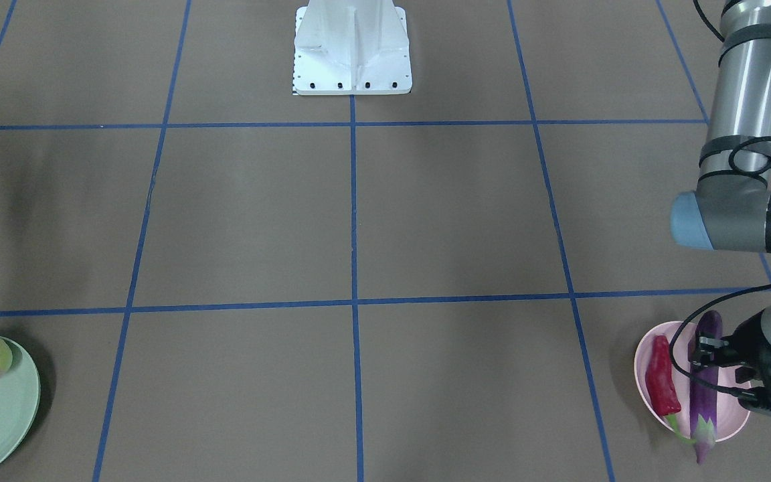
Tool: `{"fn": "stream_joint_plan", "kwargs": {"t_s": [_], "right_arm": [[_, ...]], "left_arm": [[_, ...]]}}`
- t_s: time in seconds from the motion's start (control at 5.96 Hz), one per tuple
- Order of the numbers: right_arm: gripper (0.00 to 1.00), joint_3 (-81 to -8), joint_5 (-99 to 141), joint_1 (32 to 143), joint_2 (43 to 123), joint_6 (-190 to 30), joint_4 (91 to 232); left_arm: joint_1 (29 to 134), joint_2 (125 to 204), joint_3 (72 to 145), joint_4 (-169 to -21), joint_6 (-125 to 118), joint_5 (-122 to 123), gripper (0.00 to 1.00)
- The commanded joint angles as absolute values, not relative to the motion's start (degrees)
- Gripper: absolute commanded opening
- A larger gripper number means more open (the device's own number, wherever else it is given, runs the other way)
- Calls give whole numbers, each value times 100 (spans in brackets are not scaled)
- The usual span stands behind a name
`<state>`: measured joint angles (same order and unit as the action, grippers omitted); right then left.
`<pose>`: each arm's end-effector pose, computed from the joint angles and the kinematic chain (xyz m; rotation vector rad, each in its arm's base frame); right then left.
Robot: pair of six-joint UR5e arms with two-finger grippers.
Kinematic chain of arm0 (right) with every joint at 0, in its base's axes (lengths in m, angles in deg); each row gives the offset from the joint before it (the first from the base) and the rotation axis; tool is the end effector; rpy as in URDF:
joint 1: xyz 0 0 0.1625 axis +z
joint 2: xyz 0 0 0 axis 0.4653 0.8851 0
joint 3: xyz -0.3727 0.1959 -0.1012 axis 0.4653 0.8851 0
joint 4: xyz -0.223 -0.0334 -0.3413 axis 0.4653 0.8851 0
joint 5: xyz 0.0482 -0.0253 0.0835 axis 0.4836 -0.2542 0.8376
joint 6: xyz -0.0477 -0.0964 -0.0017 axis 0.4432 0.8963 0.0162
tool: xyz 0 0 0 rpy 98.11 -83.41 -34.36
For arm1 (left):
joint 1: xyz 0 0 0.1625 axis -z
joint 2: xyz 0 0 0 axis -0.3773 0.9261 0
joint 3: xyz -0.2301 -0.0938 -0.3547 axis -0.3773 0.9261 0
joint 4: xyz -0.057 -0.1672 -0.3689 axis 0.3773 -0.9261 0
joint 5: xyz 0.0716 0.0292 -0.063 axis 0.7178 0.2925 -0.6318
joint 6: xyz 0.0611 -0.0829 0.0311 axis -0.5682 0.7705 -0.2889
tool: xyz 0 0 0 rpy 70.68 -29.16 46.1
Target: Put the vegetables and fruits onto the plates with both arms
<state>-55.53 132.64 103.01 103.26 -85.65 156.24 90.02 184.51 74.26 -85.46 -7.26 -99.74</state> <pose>-0.0714 -0.5006 0.5110 0.2784 -0.8844 -0.1006 0.2257 -0.7588 0.4992 0.2280 0.6370 0.3024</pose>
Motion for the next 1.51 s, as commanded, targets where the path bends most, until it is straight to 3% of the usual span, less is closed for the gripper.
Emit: {"fn": "stream_joint_plan", "kwargs": {"t_s": [0.0, 0.5, 1.01, 1.17, 1.34], "right_arm": [[100, -5835, 13741, 10734, 10955, -8513, 15640], [100, -5783, 13629, 11207, 11677, -7170, 15648], [100, -5862, 13237, 11238, 11257, -7098, 17176], [100, -5871, 12938, 11167, 11248, -7089, 17169], [100, -5845, 12944, 11158, 11213, -7089, 17126]], "left_arm": [[9054, 18445, 7530, -8628, -704, -10367, 100], [10028, 17420, 8715, -8584, -748, -11205, 100], [11080, 16830, 9296, -7440, -2565, -11540, 100], [11346, 16245, 9855, -6858, -3072, -11514, 100], [11384, 14987, 10504, -6930, -3051, -11488, 100]]}}
